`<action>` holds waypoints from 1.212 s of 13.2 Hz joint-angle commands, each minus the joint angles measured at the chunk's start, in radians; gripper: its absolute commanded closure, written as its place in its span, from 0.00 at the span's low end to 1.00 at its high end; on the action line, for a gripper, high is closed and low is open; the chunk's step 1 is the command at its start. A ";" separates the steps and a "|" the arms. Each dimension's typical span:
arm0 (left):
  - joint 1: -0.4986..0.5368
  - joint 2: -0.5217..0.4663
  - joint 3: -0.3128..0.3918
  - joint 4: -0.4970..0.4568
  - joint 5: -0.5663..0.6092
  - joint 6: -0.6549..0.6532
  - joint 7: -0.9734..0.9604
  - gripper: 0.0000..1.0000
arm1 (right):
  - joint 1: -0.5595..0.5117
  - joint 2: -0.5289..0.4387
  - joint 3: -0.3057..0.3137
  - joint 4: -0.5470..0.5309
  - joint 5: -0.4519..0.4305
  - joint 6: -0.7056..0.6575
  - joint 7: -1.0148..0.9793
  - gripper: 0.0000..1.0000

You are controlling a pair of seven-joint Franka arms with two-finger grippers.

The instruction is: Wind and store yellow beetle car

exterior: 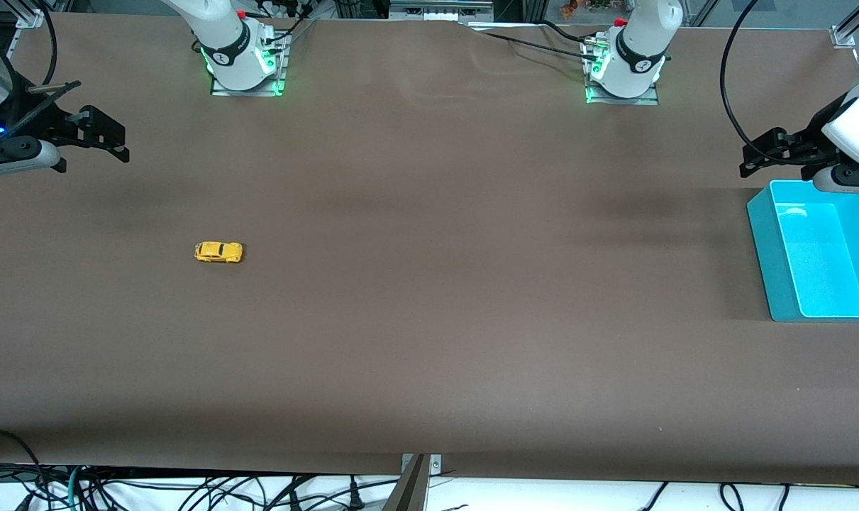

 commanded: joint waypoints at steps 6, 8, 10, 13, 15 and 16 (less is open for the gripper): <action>0.004 0.016 -0.007 0.035 0.016 -0.023 0.004 0.00 | -0.003 0.008 0.001 0.027 0.006 -0.026 0.001 0.00; 0.004 0.016 -0.007 0.035 0.016 -0.023 0.004 0.00 | -0.003 0.008 0.001 0.027 0.004 -0.026 0.000 0.00; 0.004 0.016 -0.007 0.035 0.016 -0.023 0.004 0.00 | -0.003 0.008 0.001 0.027 0.012 -0.026 0.003 0.00; 0.004 0.016 -0.007 0.035 0.016 -0.023 0.004 0.00 | -0.003 0.008 0.000 0.027 0.006 -0.025 0.007 0.00; 0.004 0.016 -0.007 0.035 0.016 -0.023 0.004 0.00 | -0.003 0.007 0.000 0.027 0.001 -0.025 0.010 0.00; 0.004 0.016 -0.007 0.035 0.016 -0.023 0.004 0.00 | -0.003 0.005 0.000 0.029 0.001 -0.025 0.012 0.00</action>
